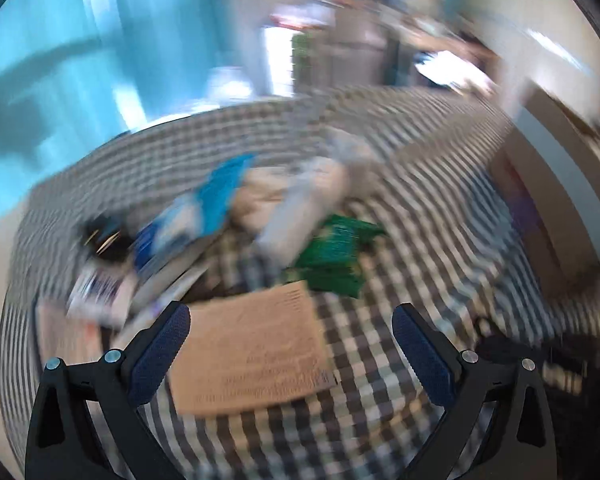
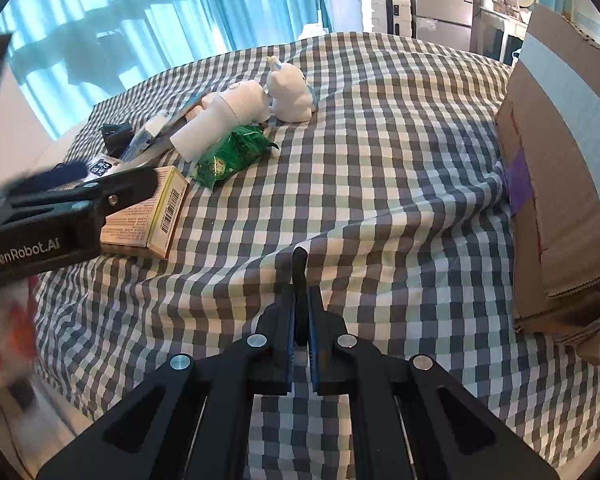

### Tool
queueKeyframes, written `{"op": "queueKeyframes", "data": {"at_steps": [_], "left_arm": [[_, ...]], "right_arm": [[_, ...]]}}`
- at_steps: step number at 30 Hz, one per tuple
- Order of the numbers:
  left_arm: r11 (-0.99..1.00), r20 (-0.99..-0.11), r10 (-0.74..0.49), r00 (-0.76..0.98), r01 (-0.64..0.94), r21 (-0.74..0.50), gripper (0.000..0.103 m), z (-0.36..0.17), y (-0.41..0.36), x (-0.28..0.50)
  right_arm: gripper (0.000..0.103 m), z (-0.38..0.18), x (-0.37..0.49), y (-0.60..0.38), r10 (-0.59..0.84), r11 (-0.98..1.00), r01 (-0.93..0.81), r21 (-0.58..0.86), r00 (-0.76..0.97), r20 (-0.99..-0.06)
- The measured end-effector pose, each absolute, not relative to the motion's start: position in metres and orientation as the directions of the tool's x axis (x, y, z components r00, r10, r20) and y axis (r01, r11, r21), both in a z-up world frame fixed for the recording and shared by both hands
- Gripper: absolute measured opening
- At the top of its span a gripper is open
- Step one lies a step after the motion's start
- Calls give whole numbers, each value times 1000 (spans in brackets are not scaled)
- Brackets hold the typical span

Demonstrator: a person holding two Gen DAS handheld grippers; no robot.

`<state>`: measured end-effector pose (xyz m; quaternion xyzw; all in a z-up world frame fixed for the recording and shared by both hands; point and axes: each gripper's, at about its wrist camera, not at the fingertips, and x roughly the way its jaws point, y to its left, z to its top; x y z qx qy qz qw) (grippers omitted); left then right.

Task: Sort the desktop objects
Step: 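Grasp the tan paper box with the left tool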

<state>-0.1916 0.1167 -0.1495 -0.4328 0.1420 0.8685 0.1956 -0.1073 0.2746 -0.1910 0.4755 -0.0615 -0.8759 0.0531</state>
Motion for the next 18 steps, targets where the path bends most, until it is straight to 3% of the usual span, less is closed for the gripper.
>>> {"op": "queueKeyframes", "data": {"at_steps": [6, 12, 18], "left_arm": [[-653, -855, 342, -390, -753, 82, 103, -152, 112, -209], [-486, -933, 203, -297, -858, 167, 103, -190, 123, -207], [-503, -954, 148, -261, -850, 154, 103, -220, 128, -220]], "right_arm": [[5, -191, -108, 276, -163, -984, 22, 179, -537, -828], [5, -196, -110, 275, -166, -982, 12, 187, -520, -838], [5, -203, -114, 275, -162, -983, 2, 186, -494, -854]]}}
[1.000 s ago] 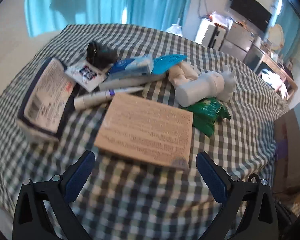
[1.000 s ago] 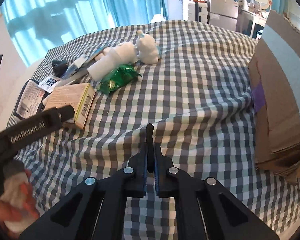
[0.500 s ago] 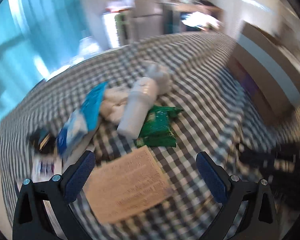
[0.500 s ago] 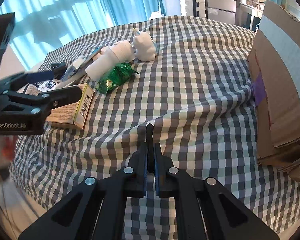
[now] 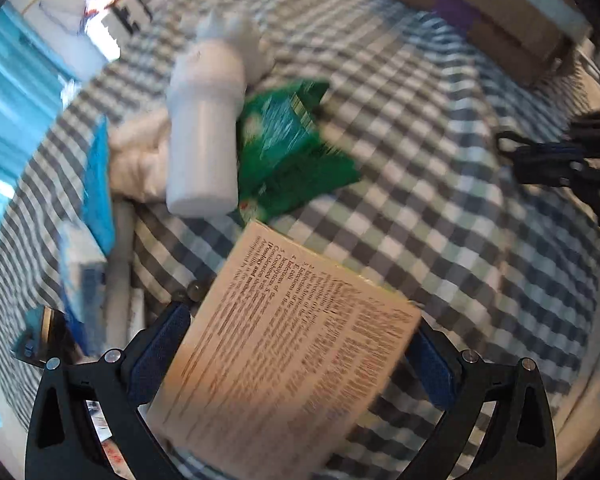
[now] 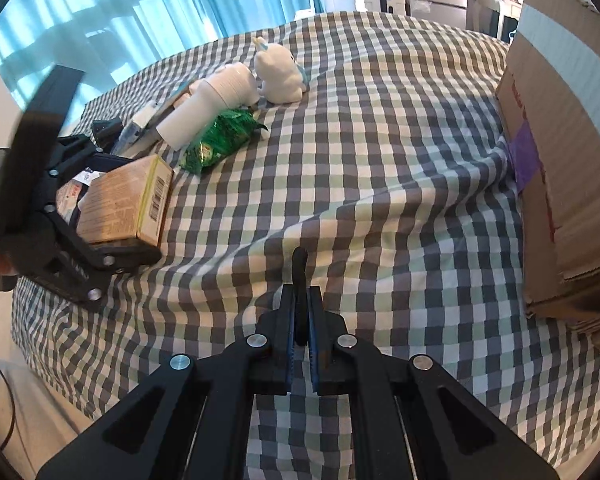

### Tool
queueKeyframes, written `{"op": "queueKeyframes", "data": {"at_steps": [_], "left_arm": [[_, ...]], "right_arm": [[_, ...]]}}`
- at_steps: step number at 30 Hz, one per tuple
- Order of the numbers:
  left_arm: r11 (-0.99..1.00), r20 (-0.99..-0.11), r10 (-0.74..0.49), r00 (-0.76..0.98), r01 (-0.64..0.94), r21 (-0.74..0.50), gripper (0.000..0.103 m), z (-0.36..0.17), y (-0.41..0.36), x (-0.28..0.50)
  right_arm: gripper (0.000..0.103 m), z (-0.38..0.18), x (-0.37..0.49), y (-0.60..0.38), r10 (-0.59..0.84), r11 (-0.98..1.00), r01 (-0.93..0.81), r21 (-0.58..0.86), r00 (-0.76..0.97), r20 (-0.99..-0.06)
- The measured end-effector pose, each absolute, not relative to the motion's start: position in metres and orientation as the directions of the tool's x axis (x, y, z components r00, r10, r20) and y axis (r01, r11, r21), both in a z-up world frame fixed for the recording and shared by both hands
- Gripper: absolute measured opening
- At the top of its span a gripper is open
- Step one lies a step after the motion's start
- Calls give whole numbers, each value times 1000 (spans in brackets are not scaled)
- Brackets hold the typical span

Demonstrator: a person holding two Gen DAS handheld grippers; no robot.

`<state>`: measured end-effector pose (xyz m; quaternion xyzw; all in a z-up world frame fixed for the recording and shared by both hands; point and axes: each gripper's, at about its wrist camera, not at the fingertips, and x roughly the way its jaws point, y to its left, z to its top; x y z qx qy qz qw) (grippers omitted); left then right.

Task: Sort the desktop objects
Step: 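Grasp the tan paper box with the left tool, then carry the tan paper box over the cardboard box with the left tool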

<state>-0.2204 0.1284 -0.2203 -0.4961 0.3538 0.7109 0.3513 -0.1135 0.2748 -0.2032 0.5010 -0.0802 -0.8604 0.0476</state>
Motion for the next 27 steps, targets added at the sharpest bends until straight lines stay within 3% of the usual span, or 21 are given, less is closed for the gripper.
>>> {"op": "queueKeyframes", "data": {"at_steps": [4, 9, 13, 15, 19, 27], "left_arm": [[-596, -958, 179, -223, -799, 74, 103, -225, 121, -231], [-651, -941, 175, -288, -752, 109, 103, -222, 120, -221], [-699, -926, 169, -338, -703, 130, 91, -213, 118, -211], [-736, -929, 176, -326, -670, 96, 91, -202, 119, -193], [-848, -906, 275, -323, -526, -70, 91, -170, 103, -180], [-962, -864, 234, -445, -236, -138, 91, -109, 49, -120]], "right_arm": [[5, -204, -115, 274, -157, -984, 0, 181, -490, -858], [6, -206, -115, 273, -162, -984, 11, 179, -485, -860], [5, -201, -112, 274, -182, -978, 3, 208, -493, -851], [5, -194, -108, 275, -217, -970, 13, 243, -497, -840], [5, -178, -98, 271, -226, -968, 28, 249, -522, -822], [5, -126, -62, 279, -246, -957, 23, 289, -596, -765]]}}
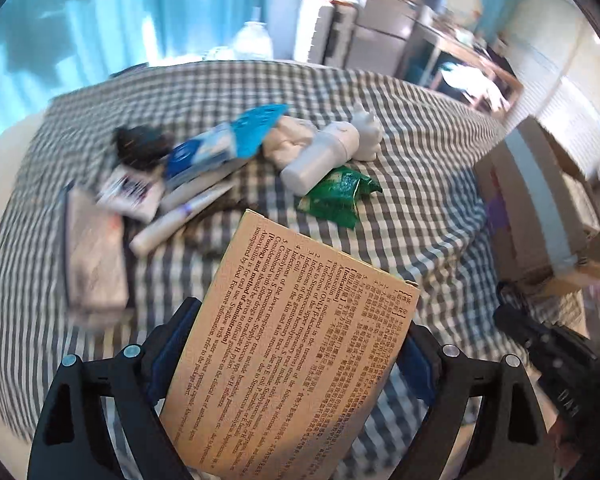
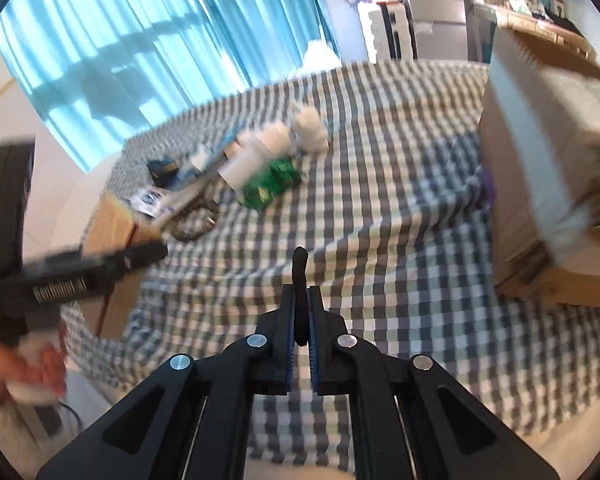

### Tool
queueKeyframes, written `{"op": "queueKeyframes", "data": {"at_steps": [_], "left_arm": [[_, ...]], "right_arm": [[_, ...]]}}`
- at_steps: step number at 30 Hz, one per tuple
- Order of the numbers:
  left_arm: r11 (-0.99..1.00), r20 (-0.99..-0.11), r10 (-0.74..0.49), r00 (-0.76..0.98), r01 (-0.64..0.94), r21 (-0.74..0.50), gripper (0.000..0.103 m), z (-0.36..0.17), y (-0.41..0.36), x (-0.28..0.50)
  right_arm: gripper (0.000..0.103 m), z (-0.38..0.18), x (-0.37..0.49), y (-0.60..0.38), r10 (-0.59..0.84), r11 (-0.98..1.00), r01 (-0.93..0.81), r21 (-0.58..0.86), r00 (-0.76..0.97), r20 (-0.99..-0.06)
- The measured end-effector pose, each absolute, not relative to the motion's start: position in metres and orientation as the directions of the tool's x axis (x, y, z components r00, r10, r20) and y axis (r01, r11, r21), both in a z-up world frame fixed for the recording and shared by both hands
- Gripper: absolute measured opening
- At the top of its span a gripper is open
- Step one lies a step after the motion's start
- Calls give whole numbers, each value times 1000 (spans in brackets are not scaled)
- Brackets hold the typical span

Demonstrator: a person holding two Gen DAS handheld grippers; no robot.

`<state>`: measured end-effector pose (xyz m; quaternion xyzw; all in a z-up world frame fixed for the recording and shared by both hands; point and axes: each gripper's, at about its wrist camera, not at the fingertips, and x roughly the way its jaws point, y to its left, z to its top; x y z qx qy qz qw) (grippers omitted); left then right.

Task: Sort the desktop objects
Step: 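Carry the tan paper box over the cardboard box with the left tool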

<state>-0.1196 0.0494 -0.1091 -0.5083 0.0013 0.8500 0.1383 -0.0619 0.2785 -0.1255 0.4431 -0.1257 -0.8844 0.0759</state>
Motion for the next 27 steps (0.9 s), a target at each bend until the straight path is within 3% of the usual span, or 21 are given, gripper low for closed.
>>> {"op": "queueKeyframes", "data": {"at_steps": [3, 7, 13, 18, 27], "left_arm": [[-957, -839, 280, -466, -210, -202, 91, -86, 37, -108], [-962, -800, 237, -551, -249, -114, 91, -43, 60, -103], [-946, -741, 298, -602, -291, -144, 91, 14, 85, -81], [-892, -709, 435, -555, -374, -254, 90, 38, 125, -78], [-819, -705, 487, -516, -551, -162, 88, 40, 226, -67]], "right_arm": [[5, -94, -43, 286, -259, -949, 31, 313, -644, -720], [5, -55, -17, 294, -255, -950, 53, 309, -701, -666], [5, -10, 13, 311, -235, -955, 67, 289, -764, -601], [5, 17, 26, 341, -229, -951, 56, 303, -786, -575], [5, 37, 42, 416, -112, -958, -55, 281, -831, -544]]}}
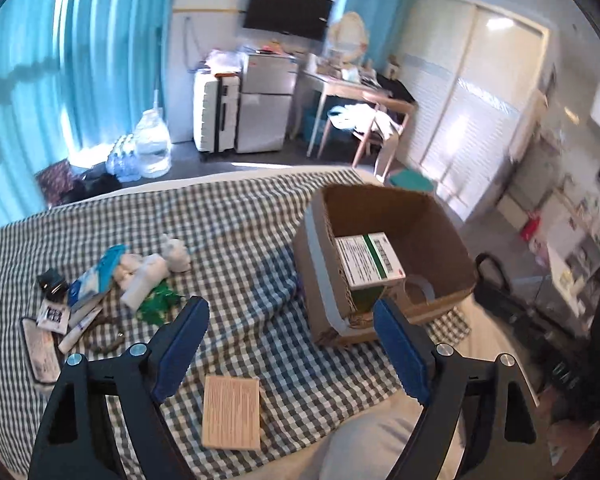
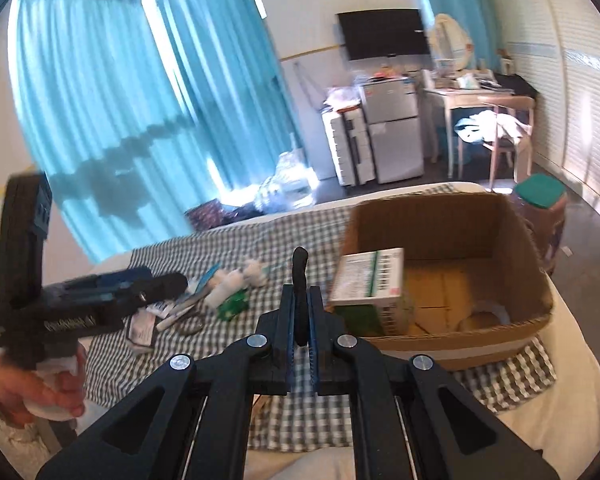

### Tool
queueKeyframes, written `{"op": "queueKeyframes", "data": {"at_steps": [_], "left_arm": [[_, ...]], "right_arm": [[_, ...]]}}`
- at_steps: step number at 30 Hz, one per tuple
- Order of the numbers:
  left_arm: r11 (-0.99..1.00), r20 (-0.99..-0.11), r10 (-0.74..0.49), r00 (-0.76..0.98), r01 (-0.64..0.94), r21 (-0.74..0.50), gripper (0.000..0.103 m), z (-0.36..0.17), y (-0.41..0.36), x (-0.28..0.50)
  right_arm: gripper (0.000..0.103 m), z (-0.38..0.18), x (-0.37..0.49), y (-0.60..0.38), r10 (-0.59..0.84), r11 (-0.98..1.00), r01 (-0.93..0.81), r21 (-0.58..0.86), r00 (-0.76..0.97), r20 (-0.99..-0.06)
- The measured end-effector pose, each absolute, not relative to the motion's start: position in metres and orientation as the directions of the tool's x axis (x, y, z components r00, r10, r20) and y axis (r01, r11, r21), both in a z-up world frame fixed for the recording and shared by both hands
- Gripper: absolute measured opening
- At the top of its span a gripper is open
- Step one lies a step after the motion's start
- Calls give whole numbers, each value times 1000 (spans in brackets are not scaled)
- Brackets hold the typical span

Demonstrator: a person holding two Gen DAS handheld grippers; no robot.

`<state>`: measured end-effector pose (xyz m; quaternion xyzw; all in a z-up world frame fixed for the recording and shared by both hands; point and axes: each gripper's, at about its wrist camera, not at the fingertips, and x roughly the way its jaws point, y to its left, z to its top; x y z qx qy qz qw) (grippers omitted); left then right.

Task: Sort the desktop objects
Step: 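Carry the tan paper box over the cardboard box with the left tool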

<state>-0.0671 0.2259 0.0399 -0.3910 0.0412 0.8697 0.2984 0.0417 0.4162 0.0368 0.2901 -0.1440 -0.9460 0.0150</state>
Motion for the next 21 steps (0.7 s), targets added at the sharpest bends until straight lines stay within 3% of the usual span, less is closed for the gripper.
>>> {"op": "queueKeyframes", "data": {"at_steps": [3, 10, 15, 18, 21], "left_arm": [[-837, -742, 434, -512, -534, -121, 103, 8, 229, -66], [-895, -880, 235, -412, -445, -31, 103, -111, 205, -65], [-909, -927, 190, -322, -415, -42, 103, -169, 195, -66], [-896, -929, 226, -293, -436, -80, 103, -183, 198, -64], [-901, -949, 182, -256, -430, -56, 103, -201, 202, -67]], "right_arm": [[6, 23, 43, 429, -101, -952, -86, 293, -818, -567], [6, -18, 28, 425, -146, -936, -93, 340, -776, -614], [6, -31, 25, 415, -169, -938, -72, 339, -759, -629], [6, -36, 23, 414, -170, -940, -72, 334, -748, -641], [6, -42, 18, 414, -176, -937, -78, 342, -738, -651]]}}
